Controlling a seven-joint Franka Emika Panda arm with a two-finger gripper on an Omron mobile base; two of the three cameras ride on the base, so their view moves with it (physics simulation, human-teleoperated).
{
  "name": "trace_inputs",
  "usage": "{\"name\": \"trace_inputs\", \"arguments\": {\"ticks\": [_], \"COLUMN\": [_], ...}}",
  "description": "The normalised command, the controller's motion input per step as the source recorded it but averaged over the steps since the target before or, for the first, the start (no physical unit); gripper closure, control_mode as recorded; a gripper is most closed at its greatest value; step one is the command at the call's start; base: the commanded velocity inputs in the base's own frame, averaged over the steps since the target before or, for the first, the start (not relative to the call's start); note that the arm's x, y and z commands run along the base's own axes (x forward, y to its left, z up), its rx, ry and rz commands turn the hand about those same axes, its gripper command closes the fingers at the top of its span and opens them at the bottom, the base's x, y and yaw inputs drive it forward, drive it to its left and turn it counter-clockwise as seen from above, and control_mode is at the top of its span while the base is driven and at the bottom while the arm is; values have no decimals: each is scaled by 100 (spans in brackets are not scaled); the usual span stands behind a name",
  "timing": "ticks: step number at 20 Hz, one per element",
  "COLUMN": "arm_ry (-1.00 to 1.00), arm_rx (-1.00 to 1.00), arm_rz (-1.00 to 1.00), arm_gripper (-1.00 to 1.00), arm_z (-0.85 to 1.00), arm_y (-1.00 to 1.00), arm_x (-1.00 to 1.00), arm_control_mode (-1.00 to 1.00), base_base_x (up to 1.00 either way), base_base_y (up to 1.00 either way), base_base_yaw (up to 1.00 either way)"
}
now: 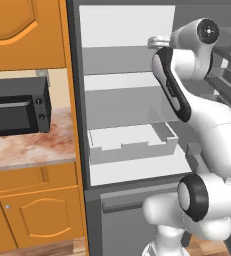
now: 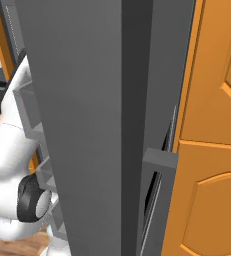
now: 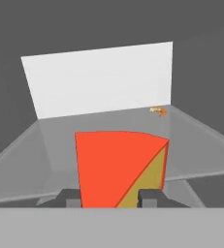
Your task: Pick the cheese from the fridge and the cheese grater from the cabinet and place them next to the salad bowl.
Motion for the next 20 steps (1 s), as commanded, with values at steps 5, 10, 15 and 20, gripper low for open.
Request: {"name": "trace_inputs", "arguments": {"ticks": [5,10,15,20], "arm_ry": [-16,-11,-6,-5], "arm_rx": [-2,0,0,0], "arm_rz": [0,0,0,0], "arm_gripper": [100,100,100,100], "arm_z": [-2,0,0,0], "arm_y": [13,2,5,7], "arm_x": [-100,-100,-100,-100], "arm_control_mode": [-100,-100,-100,-100], "base_base_x": [0,0,0,0], "base_base_y": [0,0,0,0], "base_base_yaw": [0,0,0,0]}}
